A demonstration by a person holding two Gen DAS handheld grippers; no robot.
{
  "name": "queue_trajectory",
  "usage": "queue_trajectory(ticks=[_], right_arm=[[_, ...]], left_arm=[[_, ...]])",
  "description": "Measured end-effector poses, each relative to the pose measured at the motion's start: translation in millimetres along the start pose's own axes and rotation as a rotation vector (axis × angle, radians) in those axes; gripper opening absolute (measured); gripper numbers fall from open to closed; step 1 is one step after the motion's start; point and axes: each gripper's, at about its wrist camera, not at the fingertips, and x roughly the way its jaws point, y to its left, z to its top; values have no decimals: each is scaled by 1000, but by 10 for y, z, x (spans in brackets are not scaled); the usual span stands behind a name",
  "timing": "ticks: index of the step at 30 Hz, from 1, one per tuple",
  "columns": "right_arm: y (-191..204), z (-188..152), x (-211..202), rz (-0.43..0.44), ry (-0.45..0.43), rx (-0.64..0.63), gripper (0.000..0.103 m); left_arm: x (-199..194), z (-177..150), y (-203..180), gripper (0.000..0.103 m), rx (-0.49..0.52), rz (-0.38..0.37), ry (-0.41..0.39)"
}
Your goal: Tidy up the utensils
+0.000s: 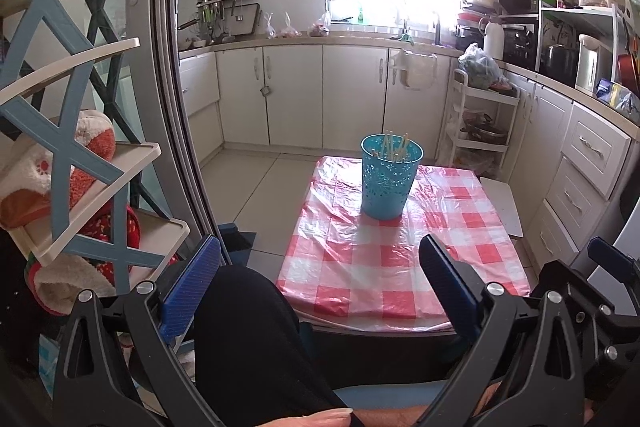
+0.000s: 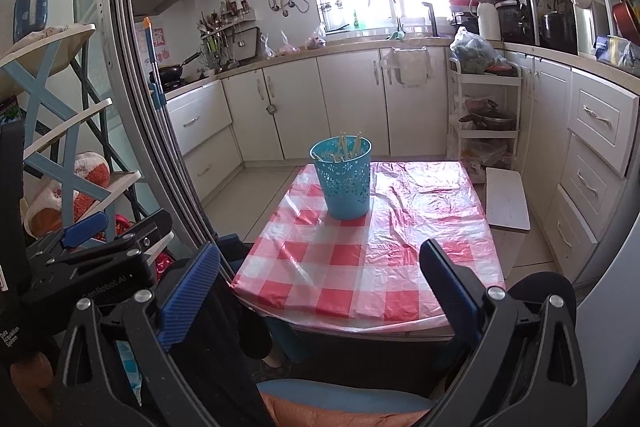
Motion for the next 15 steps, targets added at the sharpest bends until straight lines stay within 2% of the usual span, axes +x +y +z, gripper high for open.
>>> queue_trajectory(ticks=[15], right_arm=[[24, -4, -26, -1, -1, -5, 96]], left_arm=[[-36, -9, 14, 96, -1, 7, -7]])
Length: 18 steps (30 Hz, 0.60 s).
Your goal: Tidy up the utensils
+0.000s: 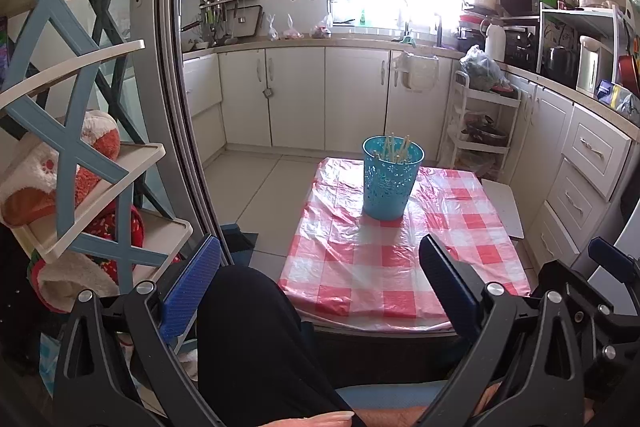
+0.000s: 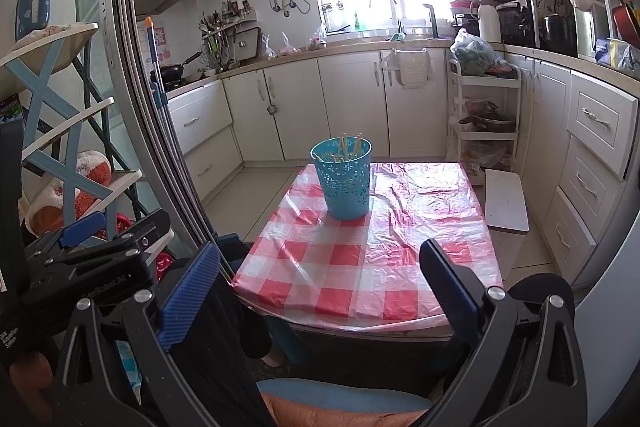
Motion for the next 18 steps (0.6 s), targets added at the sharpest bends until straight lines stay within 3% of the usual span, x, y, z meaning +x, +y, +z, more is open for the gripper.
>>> queue_trajectory(ticks=[18], right_arm=[[48, -3, 12, -11, 12, -20, 96]], left_arm=[[-27, 10, 17, 96, 4, 4, -3]])
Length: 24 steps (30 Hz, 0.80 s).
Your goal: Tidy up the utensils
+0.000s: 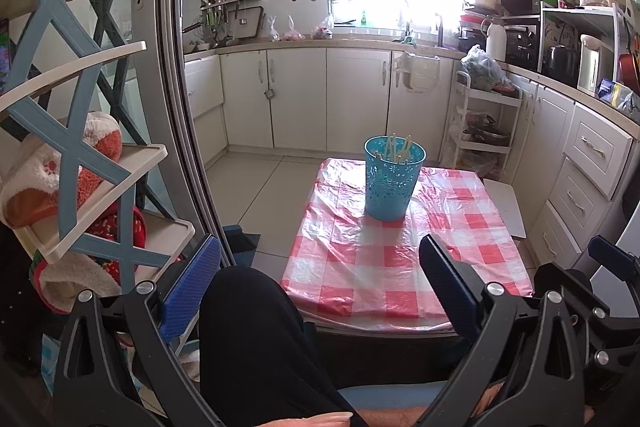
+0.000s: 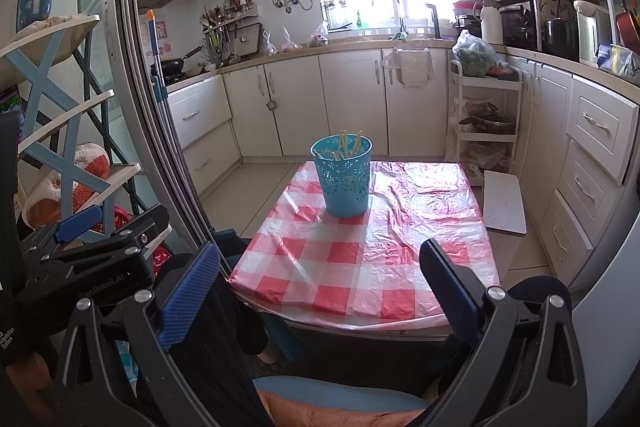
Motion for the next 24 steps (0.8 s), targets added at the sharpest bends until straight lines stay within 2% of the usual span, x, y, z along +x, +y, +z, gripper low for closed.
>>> queue_trajectory(ticks=[24], right_arm=[[8, -10, 16, 3, 8, 2, 96]], left_arm=[[-4, -3, 5, 96, 2, 0, 0]])
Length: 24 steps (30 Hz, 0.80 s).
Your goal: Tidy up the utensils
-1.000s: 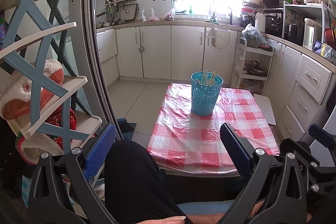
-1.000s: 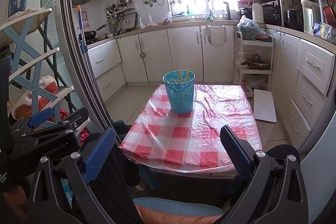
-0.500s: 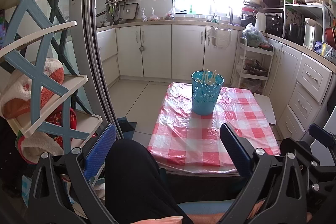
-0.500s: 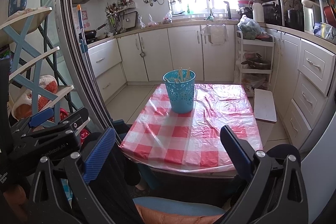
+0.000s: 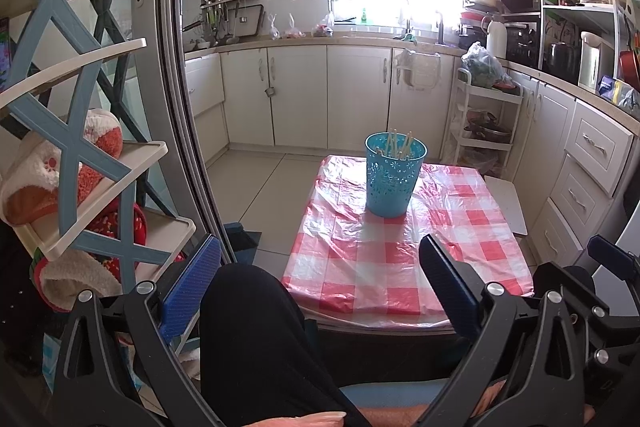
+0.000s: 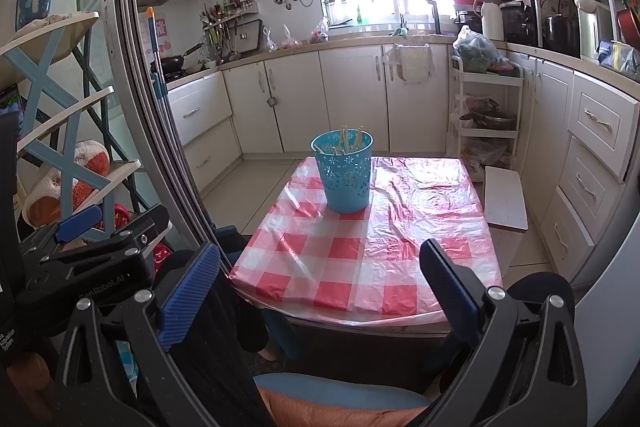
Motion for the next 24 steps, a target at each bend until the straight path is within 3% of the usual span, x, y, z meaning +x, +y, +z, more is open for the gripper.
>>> queue_trajectory(ticks=[24], right_arm=[[1, -22, 8, -1, 4, 3, 96]], left_arm=[[-12, -52, 24, 96, 4, 2, 4]])
